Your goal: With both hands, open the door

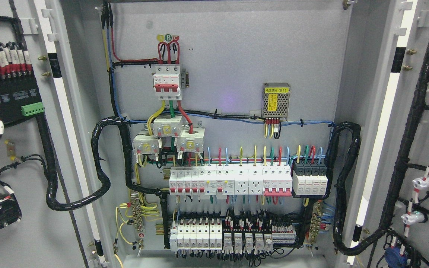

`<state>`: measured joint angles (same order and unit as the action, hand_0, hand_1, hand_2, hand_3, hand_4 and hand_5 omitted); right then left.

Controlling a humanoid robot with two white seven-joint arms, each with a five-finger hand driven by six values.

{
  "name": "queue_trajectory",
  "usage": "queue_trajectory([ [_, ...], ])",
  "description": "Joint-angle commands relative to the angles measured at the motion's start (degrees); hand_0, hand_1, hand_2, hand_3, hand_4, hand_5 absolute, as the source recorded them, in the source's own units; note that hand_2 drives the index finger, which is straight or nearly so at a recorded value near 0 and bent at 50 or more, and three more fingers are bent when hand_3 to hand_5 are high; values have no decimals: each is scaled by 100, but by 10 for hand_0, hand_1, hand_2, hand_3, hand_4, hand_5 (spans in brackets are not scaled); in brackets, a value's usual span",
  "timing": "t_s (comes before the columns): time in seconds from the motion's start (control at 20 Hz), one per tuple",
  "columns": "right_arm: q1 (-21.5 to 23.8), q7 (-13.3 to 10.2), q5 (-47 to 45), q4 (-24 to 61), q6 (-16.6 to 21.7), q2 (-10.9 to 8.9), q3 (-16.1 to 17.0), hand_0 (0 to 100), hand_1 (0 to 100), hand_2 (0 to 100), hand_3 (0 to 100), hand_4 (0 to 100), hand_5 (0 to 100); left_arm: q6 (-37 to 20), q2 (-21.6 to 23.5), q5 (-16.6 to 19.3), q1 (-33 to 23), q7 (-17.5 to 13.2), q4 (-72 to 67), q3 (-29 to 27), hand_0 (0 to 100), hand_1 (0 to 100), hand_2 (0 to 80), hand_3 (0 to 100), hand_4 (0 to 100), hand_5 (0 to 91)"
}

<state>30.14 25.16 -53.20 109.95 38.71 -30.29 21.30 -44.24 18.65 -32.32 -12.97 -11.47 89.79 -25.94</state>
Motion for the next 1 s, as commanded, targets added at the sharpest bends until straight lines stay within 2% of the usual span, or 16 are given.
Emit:
queue_trajectory([
  [0.0,19,-2,-33,-123,-4,5,49,226,0,0,0,0,0,-2458,165,15,357,5,-805,-34,0,0,0,0,26,0],
  [0.7,159,-2,-33,-132,5,5,260,226,0,0,0,0,0,-2449,447,85,1253,-4,-1824,72,0,0,0,0,26,0],
  [0.95,238,6,-33,-132,23,14,295,226,0,0,0,0,0,-2449,482,94,1359,-4,-1957,98,0,0,0,0,26,0],
])
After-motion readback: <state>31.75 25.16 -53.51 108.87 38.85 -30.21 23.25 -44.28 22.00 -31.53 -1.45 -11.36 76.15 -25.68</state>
